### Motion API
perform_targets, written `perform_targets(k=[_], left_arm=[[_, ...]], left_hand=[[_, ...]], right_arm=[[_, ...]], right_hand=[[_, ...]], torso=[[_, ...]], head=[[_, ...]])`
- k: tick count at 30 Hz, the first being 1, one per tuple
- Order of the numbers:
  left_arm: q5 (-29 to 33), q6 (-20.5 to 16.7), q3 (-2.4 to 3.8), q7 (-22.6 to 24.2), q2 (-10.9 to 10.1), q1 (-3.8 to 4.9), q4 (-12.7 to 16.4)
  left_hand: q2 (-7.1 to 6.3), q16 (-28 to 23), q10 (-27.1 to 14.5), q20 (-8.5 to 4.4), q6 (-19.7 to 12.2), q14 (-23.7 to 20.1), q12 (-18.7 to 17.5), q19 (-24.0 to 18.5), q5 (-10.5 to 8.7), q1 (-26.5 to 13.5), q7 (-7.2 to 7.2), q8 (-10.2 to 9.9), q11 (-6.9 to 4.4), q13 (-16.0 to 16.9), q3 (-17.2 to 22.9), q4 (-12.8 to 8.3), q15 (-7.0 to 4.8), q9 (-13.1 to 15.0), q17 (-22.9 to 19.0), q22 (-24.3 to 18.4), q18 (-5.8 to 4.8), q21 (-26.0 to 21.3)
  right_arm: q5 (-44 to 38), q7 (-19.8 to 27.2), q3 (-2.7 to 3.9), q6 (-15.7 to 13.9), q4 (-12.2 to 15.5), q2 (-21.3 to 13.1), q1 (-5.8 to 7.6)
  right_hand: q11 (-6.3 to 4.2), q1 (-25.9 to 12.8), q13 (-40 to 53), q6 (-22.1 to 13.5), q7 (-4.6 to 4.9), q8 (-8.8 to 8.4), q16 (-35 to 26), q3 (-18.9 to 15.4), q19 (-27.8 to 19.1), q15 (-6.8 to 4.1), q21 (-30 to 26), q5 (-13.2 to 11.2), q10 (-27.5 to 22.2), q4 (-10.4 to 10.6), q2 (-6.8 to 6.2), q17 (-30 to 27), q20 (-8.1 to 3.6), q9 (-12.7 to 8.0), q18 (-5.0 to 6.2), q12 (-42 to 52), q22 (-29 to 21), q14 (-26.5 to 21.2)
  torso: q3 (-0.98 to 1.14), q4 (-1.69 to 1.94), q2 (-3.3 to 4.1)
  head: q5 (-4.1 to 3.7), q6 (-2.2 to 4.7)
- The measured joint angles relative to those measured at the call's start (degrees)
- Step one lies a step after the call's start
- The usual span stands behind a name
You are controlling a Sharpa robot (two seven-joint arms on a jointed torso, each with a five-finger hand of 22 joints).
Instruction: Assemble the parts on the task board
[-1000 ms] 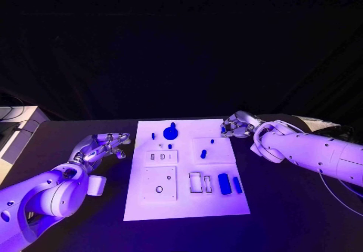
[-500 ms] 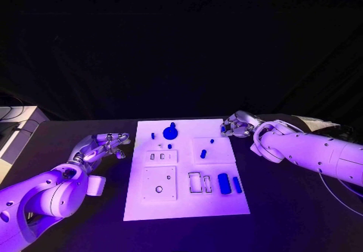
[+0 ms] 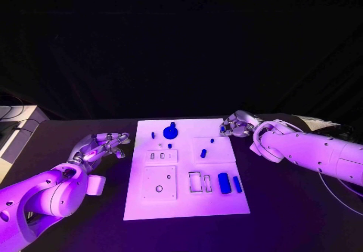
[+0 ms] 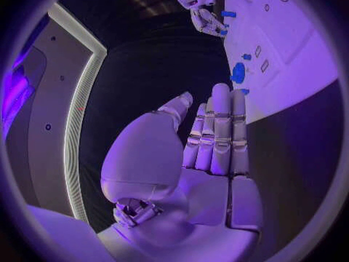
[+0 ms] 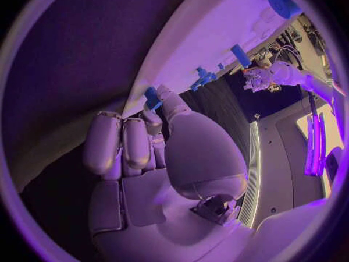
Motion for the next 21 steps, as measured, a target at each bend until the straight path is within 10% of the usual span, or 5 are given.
perform_targets(k=[21], left_arm=[[0.02,0.01,0.01,-0.02,0.12,-0.01,-0.34]], left_hand=[[0.0,0.0,0.0,0.0,0.0,0.0,0.0,0.0,0.0,0.0,0.0,0.0,0.0,0.0,0.0,0.0,0.0,0.0,0.0,0.0,0.0,0.0]], right_arm=[[-0.41,-9.75,0.43,-3.05,11.0,-0.08,3.67]], right_hand=[[-0.2,0.69,0.37,0.37,-0.36,0.03,-0.13,1.78,-0.2,-0.2,0.24,-1.55,0.22,-3.34,0.86,0.76,-0.2,-0.12,0.0,-0.23,-0.01,0.2]], torso=[[-0.4,0.07,-0.31]], head=[[0.85,0.24]])
